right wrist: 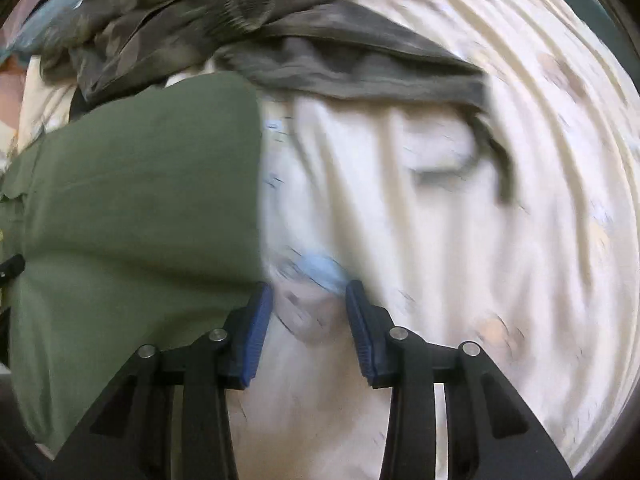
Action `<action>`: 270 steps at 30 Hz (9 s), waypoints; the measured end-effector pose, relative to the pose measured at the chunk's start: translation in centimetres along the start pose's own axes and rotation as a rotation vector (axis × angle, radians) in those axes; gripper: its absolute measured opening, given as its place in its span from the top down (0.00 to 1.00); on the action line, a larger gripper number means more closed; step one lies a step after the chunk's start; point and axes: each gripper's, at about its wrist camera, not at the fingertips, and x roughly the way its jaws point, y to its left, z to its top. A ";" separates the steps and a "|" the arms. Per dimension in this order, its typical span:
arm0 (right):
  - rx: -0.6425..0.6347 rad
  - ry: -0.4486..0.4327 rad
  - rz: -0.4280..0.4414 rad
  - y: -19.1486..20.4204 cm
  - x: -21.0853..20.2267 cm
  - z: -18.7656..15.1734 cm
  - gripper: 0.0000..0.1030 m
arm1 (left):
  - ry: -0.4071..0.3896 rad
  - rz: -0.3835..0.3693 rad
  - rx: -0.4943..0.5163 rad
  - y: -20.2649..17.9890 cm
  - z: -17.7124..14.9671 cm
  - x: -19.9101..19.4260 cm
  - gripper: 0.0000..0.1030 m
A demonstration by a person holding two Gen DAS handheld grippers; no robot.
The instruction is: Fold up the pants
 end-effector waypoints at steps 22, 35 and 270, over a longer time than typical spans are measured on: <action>-0.315 0.184 0.316 10.7 -5.4 -13.0 0.56 | 0.079 0.007 0.061 -2.6 -10.0 -4.5 0.30; -0.303 0.239 0.264 13.4 -1.3 -17.7 0.55 | 0.142 -0.050 0.184 -8.6 -14.3 -2.5 0.22; 0.094 -0.602 0.677 5.9 -29.6 -7.6 0.91 | 0.002 -0.869 -0.415 -11.4 -11.9 -10.9 0.91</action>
